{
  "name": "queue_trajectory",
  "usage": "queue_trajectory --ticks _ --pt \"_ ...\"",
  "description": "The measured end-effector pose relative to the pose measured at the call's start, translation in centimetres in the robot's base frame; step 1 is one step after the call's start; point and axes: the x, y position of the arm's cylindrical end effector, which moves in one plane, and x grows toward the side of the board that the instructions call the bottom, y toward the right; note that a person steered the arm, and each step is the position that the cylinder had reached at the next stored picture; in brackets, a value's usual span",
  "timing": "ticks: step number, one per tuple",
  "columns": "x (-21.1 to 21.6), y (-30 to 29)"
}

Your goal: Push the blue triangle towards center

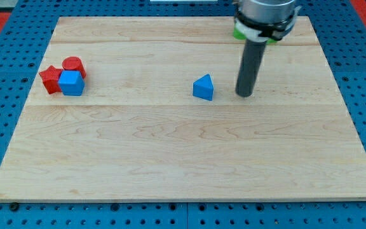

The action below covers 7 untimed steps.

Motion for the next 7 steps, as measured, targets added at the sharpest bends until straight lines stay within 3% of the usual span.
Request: queue_trajectory --ticks 3,7 --pt "-2.1 -8.9" --pt "-6.7 -10.9"
